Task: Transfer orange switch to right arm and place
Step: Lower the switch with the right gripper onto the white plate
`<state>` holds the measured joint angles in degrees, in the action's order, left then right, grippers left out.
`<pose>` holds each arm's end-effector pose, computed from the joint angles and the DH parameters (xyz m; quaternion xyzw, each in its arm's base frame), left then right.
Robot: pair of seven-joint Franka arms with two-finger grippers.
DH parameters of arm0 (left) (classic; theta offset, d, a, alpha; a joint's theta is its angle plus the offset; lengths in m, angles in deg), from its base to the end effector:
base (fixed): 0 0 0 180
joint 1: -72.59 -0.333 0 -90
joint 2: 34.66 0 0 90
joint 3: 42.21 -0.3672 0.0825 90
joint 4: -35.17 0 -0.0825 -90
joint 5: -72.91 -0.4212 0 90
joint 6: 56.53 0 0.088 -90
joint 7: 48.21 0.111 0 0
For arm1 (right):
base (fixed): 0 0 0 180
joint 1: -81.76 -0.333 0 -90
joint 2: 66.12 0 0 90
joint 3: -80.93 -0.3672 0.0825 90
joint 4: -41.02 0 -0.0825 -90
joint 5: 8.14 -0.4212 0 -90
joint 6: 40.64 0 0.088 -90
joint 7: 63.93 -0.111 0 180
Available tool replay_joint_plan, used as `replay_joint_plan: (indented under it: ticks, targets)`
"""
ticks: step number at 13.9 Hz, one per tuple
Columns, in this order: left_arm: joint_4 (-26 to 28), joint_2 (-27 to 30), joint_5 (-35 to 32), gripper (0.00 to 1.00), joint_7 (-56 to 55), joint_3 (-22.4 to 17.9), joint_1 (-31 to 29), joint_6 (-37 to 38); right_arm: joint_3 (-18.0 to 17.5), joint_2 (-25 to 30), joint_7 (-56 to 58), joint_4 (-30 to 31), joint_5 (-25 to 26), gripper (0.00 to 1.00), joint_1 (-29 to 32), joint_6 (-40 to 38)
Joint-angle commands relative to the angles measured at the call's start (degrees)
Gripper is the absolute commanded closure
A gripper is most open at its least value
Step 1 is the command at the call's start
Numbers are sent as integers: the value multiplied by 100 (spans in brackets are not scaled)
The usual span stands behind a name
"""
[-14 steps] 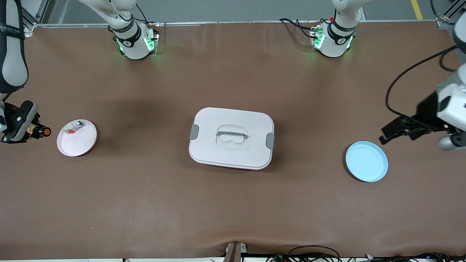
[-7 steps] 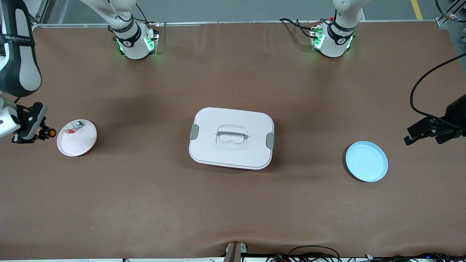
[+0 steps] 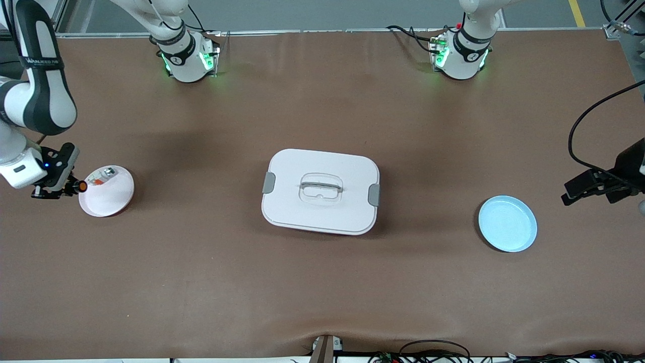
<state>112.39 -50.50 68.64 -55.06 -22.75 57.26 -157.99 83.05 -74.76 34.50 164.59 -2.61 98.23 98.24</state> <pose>0.7042 -0.0078 0.6357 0.9963 0.0289 0.0797 0.0156 0.5728 -0.1929 0.3618 0.7423 0.6665 -0.0008 0.0686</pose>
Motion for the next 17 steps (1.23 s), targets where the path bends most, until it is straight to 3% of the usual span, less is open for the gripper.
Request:
replay_joint_plan:
  ticks: [1, 6, 10, 17]
  targets:
    - [13, 125, 146, 0, 79, -626, 565, 126, -98, 56, 271, 334, 159, 100, 181, 340]
    - [22, 213, 514, 0, 88, -2084, 1848, 267, -98, -322, 448, 448, 177, 100, 391, 866]
    - [22, 204, 612, 0, 96, -2123, 1859, 338, -89, -709, 448, 581, 177, 100, 541, 1535]
    - [66, 222, 603, 0, 175, -2061, 1727, 338, -89, -771, 422, 677, 185, 100, 506, 1702]
